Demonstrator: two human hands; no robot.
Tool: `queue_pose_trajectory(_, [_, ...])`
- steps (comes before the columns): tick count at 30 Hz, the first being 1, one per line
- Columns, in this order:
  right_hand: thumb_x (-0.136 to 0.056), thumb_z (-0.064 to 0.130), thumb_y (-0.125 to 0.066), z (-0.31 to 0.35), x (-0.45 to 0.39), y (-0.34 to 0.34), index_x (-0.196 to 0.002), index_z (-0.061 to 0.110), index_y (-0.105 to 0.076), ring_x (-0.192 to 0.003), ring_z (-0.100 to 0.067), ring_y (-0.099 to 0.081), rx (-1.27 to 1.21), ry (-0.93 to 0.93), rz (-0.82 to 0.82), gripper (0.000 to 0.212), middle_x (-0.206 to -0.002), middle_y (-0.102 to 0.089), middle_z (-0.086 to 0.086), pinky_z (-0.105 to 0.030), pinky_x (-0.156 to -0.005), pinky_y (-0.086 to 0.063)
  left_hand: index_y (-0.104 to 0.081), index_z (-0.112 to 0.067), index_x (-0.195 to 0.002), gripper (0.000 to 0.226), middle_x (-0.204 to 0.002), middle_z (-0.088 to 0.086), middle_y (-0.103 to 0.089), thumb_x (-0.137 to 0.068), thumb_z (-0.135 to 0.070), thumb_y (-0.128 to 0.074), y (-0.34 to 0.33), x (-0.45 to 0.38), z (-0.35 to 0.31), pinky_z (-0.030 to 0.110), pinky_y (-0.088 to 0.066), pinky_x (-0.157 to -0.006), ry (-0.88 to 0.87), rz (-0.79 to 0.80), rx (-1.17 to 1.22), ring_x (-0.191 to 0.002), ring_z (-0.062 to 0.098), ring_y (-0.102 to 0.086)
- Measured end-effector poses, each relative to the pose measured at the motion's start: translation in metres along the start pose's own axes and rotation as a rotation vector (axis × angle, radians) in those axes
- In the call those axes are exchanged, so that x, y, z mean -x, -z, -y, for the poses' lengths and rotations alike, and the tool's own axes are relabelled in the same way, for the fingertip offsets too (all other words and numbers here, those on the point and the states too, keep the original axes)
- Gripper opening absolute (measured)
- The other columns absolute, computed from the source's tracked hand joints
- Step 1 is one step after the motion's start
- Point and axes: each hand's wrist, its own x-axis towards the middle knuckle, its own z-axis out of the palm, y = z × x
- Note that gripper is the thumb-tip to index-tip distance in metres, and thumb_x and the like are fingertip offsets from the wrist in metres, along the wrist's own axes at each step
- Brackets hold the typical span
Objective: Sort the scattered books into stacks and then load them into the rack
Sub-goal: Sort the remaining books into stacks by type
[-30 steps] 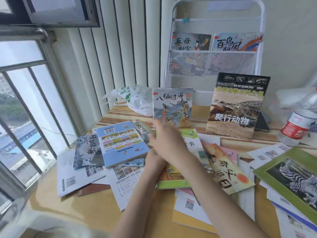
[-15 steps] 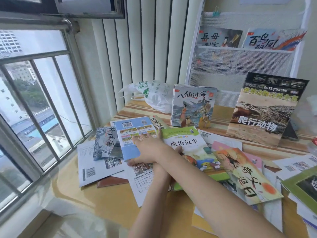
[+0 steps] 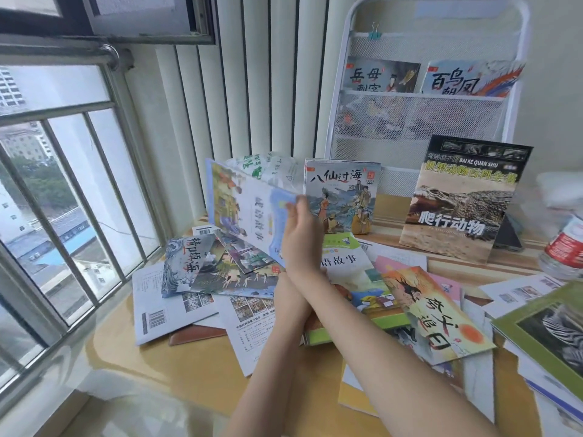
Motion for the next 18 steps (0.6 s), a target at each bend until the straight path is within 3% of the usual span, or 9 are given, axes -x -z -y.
queue_pose_trajectory(3, [-0.098, 0.012, -0.041, 0.007, -0.019, 0.021, -0.091, -0.003, -0.056, -0.053, -0.007, -0.034, -0.169, -0.027, -0.341, 0.021, -0.063, -0.040, 0.018, -0.005, -0.049, -0.028, -0.059, -0.003, -0.090, 0.050, -0.081, 0.008, -0.063, -0.063, -0.045, -0.061, 0.001, 0.006, -0.008, 0.028, -0.035, -0.051, 0.077, 0.007, 0.175, -0.070, 0.022, -0.056])
queue_pose_trajectory(6, [-0.100, 0.016, -0.035, 0.005, -0.049, 0.054, -0.099, 0.008, -0.057, -0.051, -0.008, -0.042, -0.133, 0.033, -0.427, 0.024, -0.060, -0.042, 0.017, -0.017, -0.048, -0.034, -0.053, -0.014, -0.078, 0.033, -0.078, 0.006, -0.061, -0.074, -0.046, -0.060, 0.002, 0.011, -0.012, 0.033, -0.046, -0.060, 0.123, 0.006, 0.269, -0.072, 0.024, -0.059])
queue_pose_trajectory(8, [-0.101, 0.024, -0.031, -0.005, -0.068, 0.077, -0.097, 0.016, -0.057, -0.052, -0.014, -0.050, -0.045, -0.028, -0.423, 0.028, -0.058, -0.044, 0.017, -0.030, -0.051, -0.039, -0.051, -0.019, -0.077, 0.018, -0.089, 0.012, -0.063, -0.084, -0.035, -0.050, 0.001, 0.009, -0.012, 0.042, -0.052, -0.077, 0.134, -0.007, 0.264, -0.083, 0.029, -0.061])
queue_pose_trajectory(10, [-0.101, 0.024, -0.032, -0.025, -0.090, 0.097, -0.090, 0.016, -0.056, -0.058, -0.011, -0.046, -0.033, -0.202, -0.368, 0.027, -0.062, -0.044, 0.016, -0.028, -0.055, -0.035, -0.056, -0.009, -0.095, 0.026, -0.108, 0.022, -0.061, -0.089, -0.031, -0.045, 0.002, 0.008, -0.011, 0.041, -0.050, -0.085, 0.125, -0.036, 0.344, -0.096, 0.034, -0.059])
queue_pose_trajectory(12, [-0.101, 0.019, -0.035, -0.052, -0.111, 0.114, -0.079, 0.017, -0.053, -0.059, -0.005, -0.041, -0.144, -0.370, -0.272, 0.028, -0.066, -0.046, 0.011, -0.021, -0.054, -0.031, -0.048, 0.016, -0.115, 0.057, -0.118, 0.034, -0.053, -0.095, -0.037, -0.039, 0.000, 0.006, -0.010, 0.035, -0.041, -0.068, 0.091, -0.049, 0.380, -0.107, 0.043, -0.054])
queue_pose_trajectory(13, [-0.101, 0.017, -0.037, -0.064, -0.120, 0.119, -0.076, 0.016, -0.054, -0.061, -0.007, -0.041, -0.200, -0.418, -0.178, 0.030, -0.068, -0.051, 0.005, -0.021, -0.056, -0.031, -0.043, 0.021, -0.117, 0.061, -0.119, 0.038, -0.050, -0.098, -0.037, -0.036, -0.002, 0.003, -0.007, 0.034, -0.033, -0.060, 0.076, -0.043, 0.378, -0.107, 0.045, -0.052])
queue_pose_trajectory(15, [-0.100, 0.016, -0.038, -0.078, -0.127, 0.120, -0.087, 0.009, -0.061, -0.075, -0.014, -0.048, -0.143, -0.430, 0.101, 0.028, -0.086, -0.062, -0.011, -0.021, -0.057, -0.034, -0.041, 0.023, -0.117, 0.062, -0.117, 0.041, -0.048, -0.100, -0.036, -0.033, -0.003, -0.003, -0.005, 0.032, -0.026, -0.053, 0.079, -0.046, 0.403, -0.098, 0.048, -0.054])
queue_pose_trajectory(17, [-0.101, 0.023, -0.036, -0.083, -0.119, 0.106, -0.099, 0.017, -0.062, -0.085, -0.016, -0.051, 0.071, -0.324, 0.330, 0.027, -0.098, -0.063, -0.005, -0.022, -0.067, -0.038, -0.043, 0.022, -0.117, 0.061, -0.115, 0.041, -0.050, -0.100, -0.036, -0.033, -0.002, -0.001, -0.005, 0.031, -0.027, -0.051, 0.066, -0.030, 0.370, -0.086, 0.045, -0.056])
queue_pose_trajectory(18, [-0.101, 0.029, -0.034, -0.083, -0.110, 0.097, -0.098, 0.024, -0.060, -0.086, -0.016, -0.054, 0.163, -0.261, 0.394, 0.027, -0.095, -0.063, 0.003, -0.026, -0.075, -0.038, -0.046, 0.019, -0.116, 0.060, -0.114, 0.038, -0.052, -0.100, -0.037, -0.032, -0.002, 0.001, -0.006, 0.031, -0.030, -0.054, 0.063, -0.029, 0.351, -0.090, 0.043, -0.056])
